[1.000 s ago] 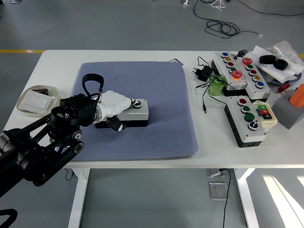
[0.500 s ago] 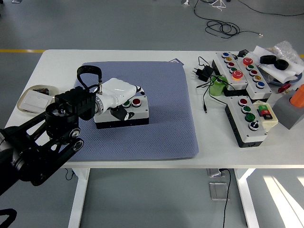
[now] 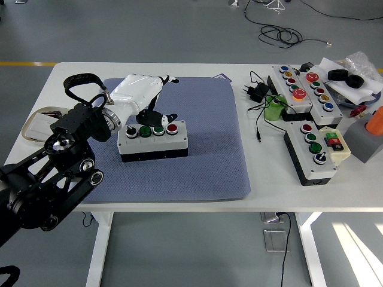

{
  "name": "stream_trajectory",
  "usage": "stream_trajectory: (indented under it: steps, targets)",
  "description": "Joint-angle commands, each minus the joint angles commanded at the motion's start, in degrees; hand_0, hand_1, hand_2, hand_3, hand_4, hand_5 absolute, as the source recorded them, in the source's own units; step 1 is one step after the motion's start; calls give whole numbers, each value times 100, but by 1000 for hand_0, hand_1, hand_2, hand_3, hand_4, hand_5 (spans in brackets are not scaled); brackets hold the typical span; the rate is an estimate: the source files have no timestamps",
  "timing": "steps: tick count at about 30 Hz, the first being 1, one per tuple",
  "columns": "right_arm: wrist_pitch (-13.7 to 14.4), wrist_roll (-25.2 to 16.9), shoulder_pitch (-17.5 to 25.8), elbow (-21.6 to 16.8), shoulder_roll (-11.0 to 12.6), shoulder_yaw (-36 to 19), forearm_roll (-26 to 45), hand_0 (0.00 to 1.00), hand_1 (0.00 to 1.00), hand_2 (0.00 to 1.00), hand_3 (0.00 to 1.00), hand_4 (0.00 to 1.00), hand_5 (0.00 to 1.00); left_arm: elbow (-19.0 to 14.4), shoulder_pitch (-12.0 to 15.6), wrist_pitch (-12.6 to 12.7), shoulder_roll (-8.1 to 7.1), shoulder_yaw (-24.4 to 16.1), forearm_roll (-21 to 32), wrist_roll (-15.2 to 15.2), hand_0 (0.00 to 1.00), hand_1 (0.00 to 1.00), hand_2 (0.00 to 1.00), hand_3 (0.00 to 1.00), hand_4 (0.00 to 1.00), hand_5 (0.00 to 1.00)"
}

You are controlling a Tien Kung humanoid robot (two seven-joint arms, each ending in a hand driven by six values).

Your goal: Pick up the button,place it on the desk,press the button,press the button

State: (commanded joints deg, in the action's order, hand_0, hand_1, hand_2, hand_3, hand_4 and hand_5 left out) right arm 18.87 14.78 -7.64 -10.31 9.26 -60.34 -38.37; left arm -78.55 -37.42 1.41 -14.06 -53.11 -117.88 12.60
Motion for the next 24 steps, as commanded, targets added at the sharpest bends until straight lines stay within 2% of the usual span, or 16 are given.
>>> stream_trajectory:
  steps: [2, 3, 4, 6, 8, 9, 13, 16, 18, 21, 24]
  targets:
    - [1, 3, 2, 0, -2, 1, -5, 787, 797, 817, 751, 412, 479, 40, 21, 415, 2, -24, 418, -125, 418, 551, 567, 986, 834, 795]
    - [3, 7, 3, 0, -4, 4, -7, 787, 797, 817, 751, 412, 479, 66, 38, 671, 1, -50, 678, -258, 664, 762, 839, 966, 804, 900]
    - [2, 11, 5, 0, -5, 9, -9, 787, 797, 817, 751, 412, 479, 109, 66, 927, 3, -95, 939, -379, 664, 762, 839, 966, 804, 900]
    - [2, 14, 4, 0, -6, 9, -20, 787, 797, 817, 751, 412, 479, 147, 106, 1229, -5, -141, 1386, -530, 664, 762, 839, 966, 804, 900]
    - [4, 16, 6, 0, -6, 5, -26, 787, 797, 817, 751, 412, 479, 174, 157, 1452, -16, -202, 1907, -681, 664, 762, 839, 966, 804, 900]
    - [4, 15, 8, 0, -5, 6, -23, 787, 797, 817, 751, 412, 479, 185, 176, 1517, -18, -229, 2131, -736, 746, 822, 897, 928, 759, 993]
    - [6, 16, 27, 0, -3, 2, -23, 787, 797, 817, 751, 412, 479, 253, 298, 1836, -43, -441, 3099, -1145, 746, 822, 897, 928, 759, 993]
    - [2, 23, 32, 0, -2, -12, -54, 787, 797, 817, 751, 412, 479, 316, 411, 1835, -95, -633, 3807, -1407, 753, 819, 893, 905, 753, 998]
    - [1, 24, 32, 0, -1, -15, -60, 787, 797, 817, 751, 412, 479, 341, 450, 1803, -112, -705, 4328, -1456, 753, 819, 893, 905, 753, 998]
    - [-1, 25, 26, 0, 1, -26, -72, 787, 797, 817, 751, 412, 479, 476, 597, 1590, -236, -944, 5036, -1469, 753, 819, 893, 905, 753, 998]
    - [0, 20, 23, 0, 0, -25, -53, 787, 797, 817, 751, 412, 479, 590, 632, 1428, -327, -1051, 5743, -1472, 780, 835, 870, 890, 726, 998]
